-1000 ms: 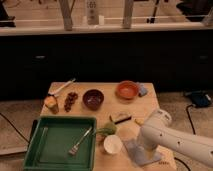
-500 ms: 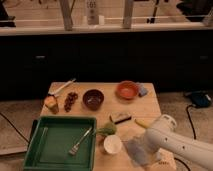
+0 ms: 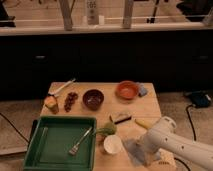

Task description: Place towel in purple bowl

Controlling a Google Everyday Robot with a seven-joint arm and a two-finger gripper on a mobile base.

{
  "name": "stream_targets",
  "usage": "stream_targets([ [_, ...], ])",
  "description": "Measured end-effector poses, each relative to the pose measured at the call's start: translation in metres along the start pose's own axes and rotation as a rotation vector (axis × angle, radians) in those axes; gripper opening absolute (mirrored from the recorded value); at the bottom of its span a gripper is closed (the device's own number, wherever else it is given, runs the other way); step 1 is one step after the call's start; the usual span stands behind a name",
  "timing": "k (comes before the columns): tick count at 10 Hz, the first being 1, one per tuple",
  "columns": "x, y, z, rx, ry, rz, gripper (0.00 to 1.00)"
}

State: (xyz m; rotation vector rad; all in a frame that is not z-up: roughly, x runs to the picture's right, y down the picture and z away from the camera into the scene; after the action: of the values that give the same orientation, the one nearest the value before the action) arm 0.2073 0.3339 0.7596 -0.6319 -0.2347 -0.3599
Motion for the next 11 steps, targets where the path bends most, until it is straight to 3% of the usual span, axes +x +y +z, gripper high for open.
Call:
stream_targets([
  [3,0.002,-0.001,-0.003,0.001,0.002,-0.002,0.14],
  [5,0.001,-0.001,-0.005,0.002,0.002,-0.006,0.0],
  [7,0.003,-0.002,-0.008,0.001,0.005,-0.004,0.0],
  [11,0.015,-0.013,-0.041,0.037,0.025,-0.01,0.0],
])
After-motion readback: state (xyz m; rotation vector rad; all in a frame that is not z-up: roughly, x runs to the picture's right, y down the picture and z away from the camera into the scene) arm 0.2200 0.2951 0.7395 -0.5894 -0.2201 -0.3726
